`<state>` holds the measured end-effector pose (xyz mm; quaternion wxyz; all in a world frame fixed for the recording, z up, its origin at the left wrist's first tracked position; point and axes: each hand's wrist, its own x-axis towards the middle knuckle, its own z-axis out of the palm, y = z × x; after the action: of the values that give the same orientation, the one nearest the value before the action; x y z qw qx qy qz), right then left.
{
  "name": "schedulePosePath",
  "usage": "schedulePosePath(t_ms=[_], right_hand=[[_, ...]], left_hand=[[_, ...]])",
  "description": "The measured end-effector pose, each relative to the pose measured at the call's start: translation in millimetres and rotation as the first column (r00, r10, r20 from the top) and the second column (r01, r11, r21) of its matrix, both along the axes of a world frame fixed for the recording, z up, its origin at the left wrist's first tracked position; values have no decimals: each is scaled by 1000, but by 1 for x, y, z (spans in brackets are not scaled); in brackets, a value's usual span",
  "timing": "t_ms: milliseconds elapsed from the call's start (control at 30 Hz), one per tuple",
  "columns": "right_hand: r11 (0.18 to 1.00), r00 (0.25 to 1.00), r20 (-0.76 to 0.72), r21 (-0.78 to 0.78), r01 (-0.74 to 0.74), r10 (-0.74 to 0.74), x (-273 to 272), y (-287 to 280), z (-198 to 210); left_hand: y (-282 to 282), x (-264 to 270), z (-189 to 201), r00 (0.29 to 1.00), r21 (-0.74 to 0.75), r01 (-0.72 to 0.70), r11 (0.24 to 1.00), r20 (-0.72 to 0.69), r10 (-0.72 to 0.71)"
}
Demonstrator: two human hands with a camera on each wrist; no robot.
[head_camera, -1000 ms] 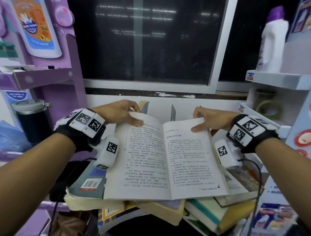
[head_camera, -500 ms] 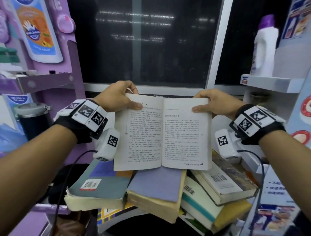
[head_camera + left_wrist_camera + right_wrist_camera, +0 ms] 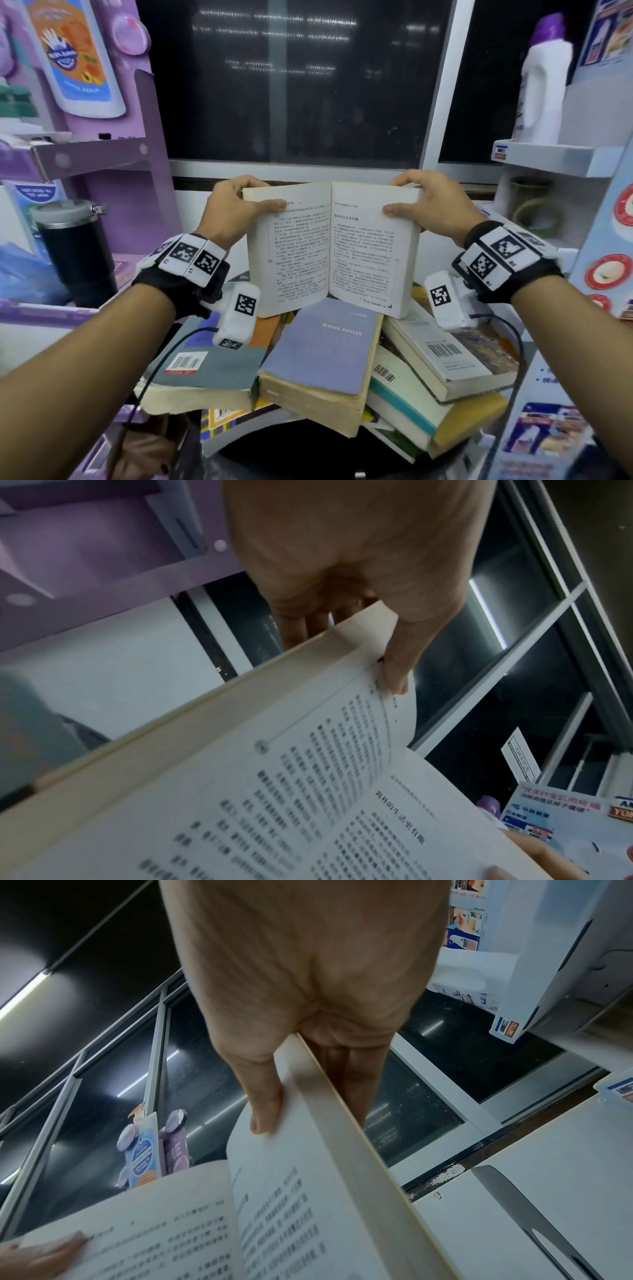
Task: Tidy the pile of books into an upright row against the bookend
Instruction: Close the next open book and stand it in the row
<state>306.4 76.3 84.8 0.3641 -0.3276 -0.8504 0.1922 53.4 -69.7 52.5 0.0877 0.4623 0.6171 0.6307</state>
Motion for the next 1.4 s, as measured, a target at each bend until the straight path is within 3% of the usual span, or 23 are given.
schedulePosePath(t_ms=[267,467,800,1067,1400], right_hand=[[997,997,21,-38,-70,71,-6,-16,2],[978,989,-64,-154,-144,135,-21,-32,0],[875,932,-199,-331,-355,303,-48,-59,-4],[913,941,-207,-258,-317,269,-66,-58,-19],[975,975,-153,-133,-180,160,-79,-42,-27]], left_hand=[[1,17,-13,973,37,178,983,146,-181],[3,34,-7,957,41,265,963,115,-268],[-6,41,-4,915,9,386,923,125,-384],[-12,39,-1,873,-2,464,886,172,-456],[-2,36,-8,912,47,381,923,146,-384]])
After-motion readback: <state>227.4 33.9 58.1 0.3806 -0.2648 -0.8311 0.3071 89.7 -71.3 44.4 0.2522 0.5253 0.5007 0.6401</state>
